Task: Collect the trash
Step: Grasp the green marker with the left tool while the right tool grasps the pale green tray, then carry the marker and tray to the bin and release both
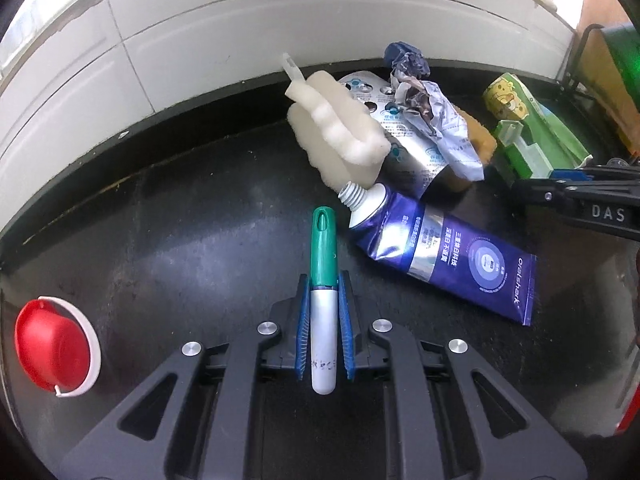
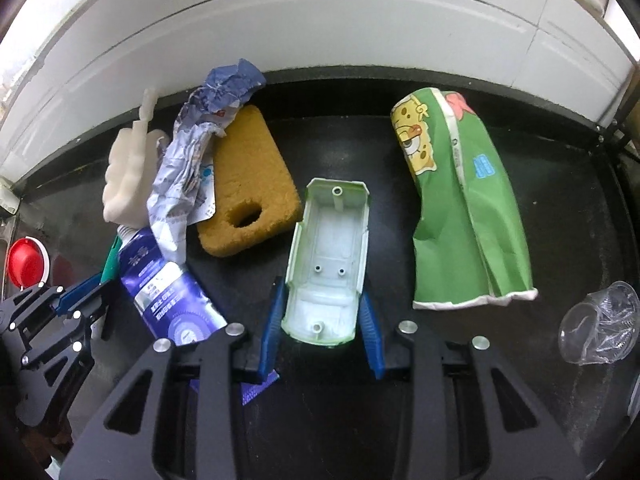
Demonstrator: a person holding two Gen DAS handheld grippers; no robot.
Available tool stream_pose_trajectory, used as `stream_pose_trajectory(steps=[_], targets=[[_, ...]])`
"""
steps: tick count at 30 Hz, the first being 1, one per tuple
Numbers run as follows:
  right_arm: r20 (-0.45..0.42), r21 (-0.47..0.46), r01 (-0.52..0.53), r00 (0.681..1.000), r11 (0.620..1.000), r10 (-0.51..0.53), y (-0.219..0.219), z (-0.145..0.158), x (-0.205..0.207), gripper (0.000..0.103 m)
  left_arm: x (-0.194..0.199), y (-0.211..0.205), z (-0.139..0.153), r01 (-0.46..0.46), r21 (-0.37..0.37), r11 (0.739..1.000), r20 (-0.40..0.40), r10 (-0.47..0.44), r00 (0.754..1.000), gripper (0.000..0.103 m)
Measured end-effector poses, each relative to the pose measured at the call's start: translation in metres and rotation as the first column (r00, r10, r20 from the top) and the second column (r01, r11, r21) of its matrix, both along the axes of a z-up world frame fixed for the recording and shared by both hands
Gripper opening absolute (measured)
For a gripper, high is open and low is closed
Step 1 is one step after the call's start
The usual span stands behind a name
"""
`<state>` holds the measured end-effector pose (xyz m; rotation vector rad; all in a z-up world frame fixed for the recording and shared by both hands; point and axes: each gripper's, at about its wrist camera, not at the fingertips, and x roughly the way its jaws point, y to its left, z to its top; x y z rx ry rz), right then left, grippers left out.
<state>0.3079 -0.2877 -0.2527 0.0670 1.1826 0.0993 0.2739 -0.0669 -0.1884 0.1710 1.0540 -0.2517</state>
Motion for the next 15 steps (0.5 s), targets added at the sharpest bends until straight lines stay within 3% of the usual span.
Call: stream_pose_trajectory(steps=[7, 15], targets=[[0.043, 0.006, -0.027, 0.999, 1.000, 0.027, 0.007, 0.022, -0.019, 0.036, -0.021, 0.012, 0.024, -0.028, -0.001, 1.000, 0.015, 0.028, 0.999, 0.013], [0.134, 0.015, -0.126, 0.983, 0.992, 0.123, 0.021, 0.070, -0.070, 0.036, -0.081, 0.012, 0.067, -0.104, -0.054, 0.993, -0.007, 0.104, 0.995, 0.013]])
